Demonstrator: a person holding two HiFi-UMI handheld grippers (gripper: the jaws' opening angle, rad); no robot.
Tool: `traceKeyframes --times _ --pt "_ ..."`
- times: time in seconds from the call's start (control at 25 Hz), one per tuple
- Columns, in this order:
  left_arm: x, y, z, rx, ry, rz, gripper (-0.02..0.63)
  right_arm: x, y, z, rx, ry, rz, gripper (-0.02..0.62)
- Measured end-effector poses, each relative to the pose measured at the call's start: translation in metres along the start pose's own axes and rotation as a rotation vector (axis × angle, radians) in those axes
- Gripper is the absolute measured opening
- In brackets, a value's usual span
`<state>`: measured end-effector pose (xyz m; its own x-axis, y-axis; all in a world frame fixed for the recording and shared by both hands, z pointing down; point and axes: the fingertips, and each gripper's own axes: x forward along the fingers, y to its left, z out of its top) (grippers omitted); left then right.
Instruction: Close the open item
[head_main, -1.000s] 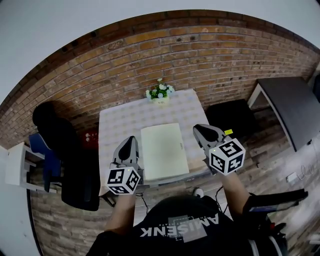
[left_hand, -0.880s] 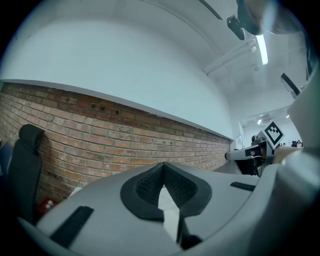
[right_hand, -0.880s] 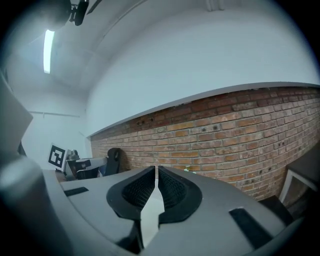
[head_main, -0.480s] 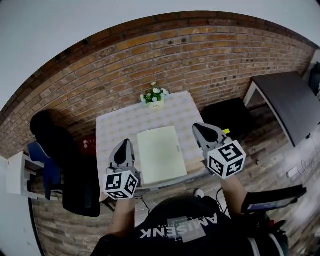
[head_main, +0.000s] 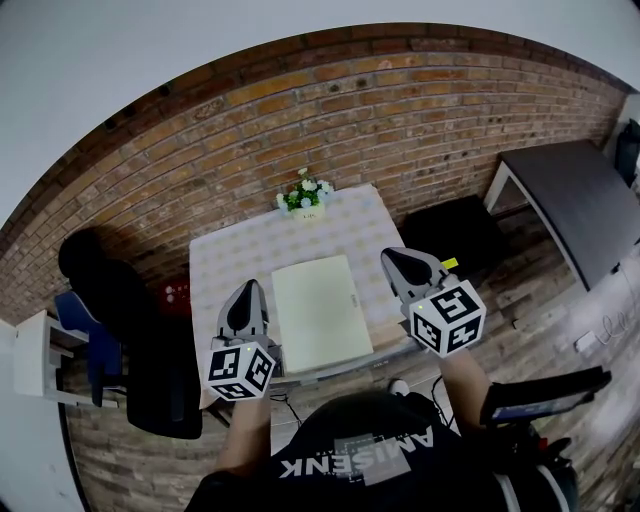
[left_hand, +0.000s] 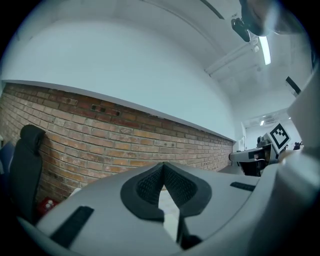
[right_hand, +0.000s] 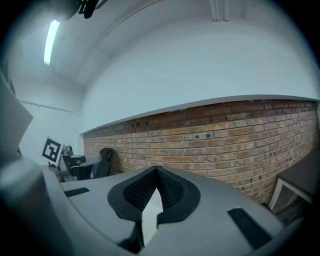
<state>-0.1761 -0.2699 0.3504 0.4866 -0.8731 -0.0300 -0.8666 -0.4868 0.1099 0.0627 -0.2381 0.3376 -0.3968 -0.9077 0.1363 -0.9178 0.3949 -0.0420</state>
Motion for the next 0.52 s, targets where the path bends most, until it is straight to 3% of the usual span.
traceKeyframes --times 0.52 --pt "0.0018 -0.0068 -0.0076 0.048 0.034 -0.014 0.012 0.0044 -0.0050 -0.0087 0.002 0.025 -0.018 0.041"
